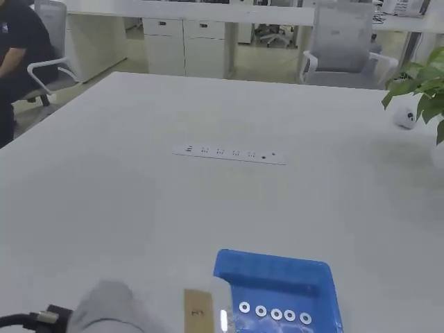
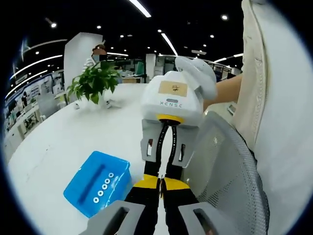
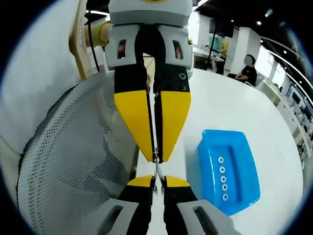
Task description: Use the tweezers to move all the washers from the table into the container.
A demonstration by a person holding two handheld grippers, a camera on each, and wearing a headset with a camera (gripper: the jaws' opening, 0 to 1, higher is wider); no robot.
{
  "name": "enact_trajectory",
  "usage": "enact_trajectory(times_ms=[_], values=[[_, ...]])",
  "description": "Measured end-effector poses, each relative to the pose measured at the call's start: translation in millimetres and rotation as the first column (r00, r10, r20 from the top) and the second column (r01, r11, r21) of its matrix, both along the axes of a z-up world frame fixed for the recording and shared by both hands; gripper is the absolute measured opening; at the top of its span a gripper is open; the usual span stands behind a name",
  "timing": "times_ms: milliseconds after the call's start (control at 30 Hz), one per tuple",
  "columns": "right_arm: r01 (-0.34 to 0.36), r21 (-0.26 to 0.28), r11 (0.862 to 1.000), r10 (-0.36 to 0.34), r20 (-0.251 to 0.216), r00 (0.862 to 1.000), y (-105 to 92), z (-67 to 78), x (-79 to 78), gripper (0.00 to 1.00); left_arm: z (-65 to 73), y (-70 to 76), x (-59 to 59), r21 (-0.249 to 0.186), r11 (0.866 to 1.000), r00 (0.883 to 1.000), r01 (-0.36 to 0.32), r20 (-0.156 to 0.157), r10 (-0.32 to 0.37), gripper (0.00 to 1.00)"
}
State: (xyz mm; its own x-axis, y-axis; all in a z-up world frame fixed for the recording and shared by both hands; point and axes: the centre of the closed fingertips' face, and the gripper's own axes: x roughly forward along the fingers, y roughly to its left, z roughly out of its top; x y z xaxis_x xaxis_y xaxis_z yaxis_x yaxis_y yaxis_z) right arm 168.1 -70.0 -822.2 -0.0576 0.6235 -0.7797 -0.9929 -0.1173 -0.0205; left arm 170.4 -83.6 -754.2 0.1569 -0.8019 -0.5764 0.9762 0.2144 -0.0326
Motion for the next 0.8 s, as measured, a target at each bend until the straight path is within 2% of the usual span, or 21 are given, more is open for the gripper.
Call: enact_trajectory(times_ms=[33, 67, 133, 300, 433, 500, 633, 767, 800], values=[[0.007, -0.010, 1.000, -0.007, 0.004, 1.000, -2.4, -2.6, 1.1, 0.04, -3.5, 2.1, 1.0, 0.032, 0.999, 1.000, 0.006, 0.017, -0.006, 0.00], [0.014, -0.019, 1.000, -0.014, 0.010, 1.000, -4.1, -4.2, 2.2, 0.04, -7.5, 3.2, 0.3, 0.060, 0.998, 1.000, 0.008, 0.015, -0.008, 0.00], [0.020, -0.027, 0.999, -0.020, 0.020, 1.000, -6.5, -7.5, 3.6, 0.04, -12.1, 3.7, 0.8, 0.077, 0.997, 1.000, 0.008, 0.021, -0.010, 0.00], [0.041, -0.042, 0.998, -0.040, 0.025, 0.999, -8.2, -19.4, 7.3, 0.04, -31.4, 11.7, 4.7, 0.130, 0.992, 1.000, -0.001, -0.008, 0.002, 0.00], [0.054, -0.045, 0.998, -0.052, 0.026, 0.998, -5.7, -27.0, 9.8, 0.05, -41.1, 17.7, 6.3, 0.157, 0.988, 1.000, 0.004, -0.020, -0.001, 0.00], [0.063, -0.036, 0.997, -0.062, 0.026, 0.998, -3.7, -29.8, 11.6, 0.05, -43.8, 20.8, 7.3, 0.171, 0.985, 1.000, 0.006, -0.023, -0.002, 0.00], [0.100, -0.002, 0.995, -0.100, -0.002, 0.995, -1.5, -30.6, 13.0, 0.08, -47.6, 27.6, 9.2, 0.186, 0.982, 0.999, 0.019, -0.051, -0.009, 0.00], [0.149, 0.066, 0.987, -0.148, -0.030, 0.989, -1.9, -22.6, 13.3, 0.20, -54.3, 34.0, 10.1, 0.224, 0.974, 0.998, 0.035, -0.060, -0.022, 0.00], [0.173, 0.088, 0.981, -0.168, -0.058, 0.984, -3.3, -18.4, 11.4, 0.21, -56.5, 35.5, 10.6, 0.232, 0.972, 0.998, 0.036, -0.062, -0.022, 0.00]])
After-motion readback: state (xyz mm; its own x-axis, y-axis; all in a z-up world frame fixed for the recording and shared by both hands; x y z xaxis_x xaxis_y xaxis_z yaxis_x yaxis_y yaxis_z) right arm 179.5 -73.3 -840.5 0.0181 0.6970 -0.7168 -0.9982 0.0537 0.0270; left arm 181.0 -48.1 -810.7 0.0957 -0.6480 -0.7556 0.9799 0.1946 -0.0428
